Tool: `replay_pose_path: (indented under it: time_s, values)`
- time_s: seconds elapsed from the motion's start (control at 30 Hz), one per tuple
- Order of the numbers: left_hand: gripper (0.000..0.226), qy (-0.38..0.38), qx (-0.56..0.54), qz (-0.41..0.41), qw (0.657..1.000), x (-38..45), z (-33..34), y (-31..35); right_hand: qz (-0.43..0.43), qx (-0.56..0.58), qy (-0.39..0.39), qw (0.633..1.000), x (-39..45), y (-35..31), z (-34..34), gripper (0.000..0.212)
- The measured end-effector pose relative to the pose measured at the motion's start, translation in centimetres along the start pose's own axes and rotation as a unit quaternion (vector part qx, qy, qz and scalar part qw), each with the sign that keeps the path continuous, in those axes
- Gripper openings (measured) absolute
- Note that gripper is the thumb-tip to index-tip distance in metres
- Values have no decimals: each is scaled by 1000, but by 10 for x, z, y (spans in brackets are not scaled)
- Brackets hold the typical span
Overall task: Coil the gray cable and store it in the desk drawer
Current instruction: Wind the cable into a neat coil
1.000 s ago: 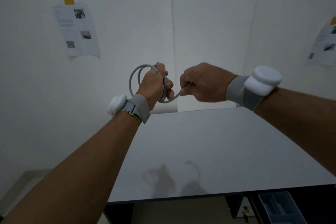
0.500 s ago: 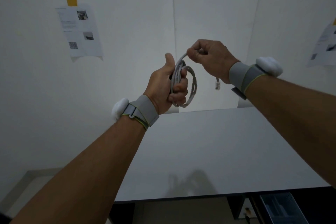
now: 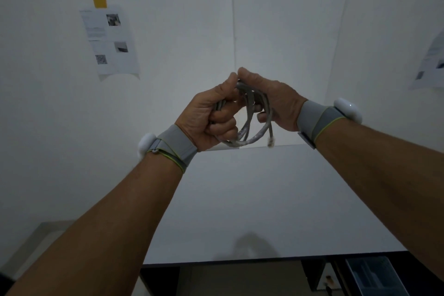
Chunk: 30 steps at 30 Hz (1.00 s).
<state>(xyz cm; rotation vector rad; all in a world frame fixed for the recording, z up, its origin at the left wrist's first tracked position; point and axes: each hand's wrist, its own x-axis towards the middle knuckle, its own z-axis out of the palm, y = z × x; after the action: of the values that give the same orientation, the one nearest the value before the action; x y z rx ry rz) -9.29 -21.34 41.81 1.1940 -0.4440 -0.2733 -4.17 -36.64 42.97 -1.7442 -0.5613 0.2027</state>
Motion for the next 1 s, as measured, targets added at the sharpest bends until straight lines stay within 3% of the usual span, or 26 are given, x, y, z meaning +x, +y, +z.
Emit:
replay_pose_path:
  time_s: [0.2,0.43,0.57,0.7,0.77,0.9,0.97,1.0]
  values:
    - [46,89,-10,4,996,3,-9,-5,5,-85,69,994,-3,2,4,60]
    - [41,121,3,22,992,7,-8,-7,23,8,24,999,-7,8,-2,54]
    - [33,153,14,42,987,12,-7,-12,32,40,47,998,-6,6,-2,39]
    - [19,218,125,82,964,16,-11,-20,15,-41,114,993,-5,1,0,39]
    - [15,256,255,101,927,15,-12,-24,-2,-78,127,989,-4,2,-1,41]
    - [23,288,596,91,744,12,-14,-35,-23,-139,124,982,-3,6,0,43]
    - [27,293,682,78,666,12,-13,-40,-30,-157,118,980,-3,8,1,43]
    - [28,292,704,78,642,14,-13,-41,-33,-158,115,980,-3,9,2,42]
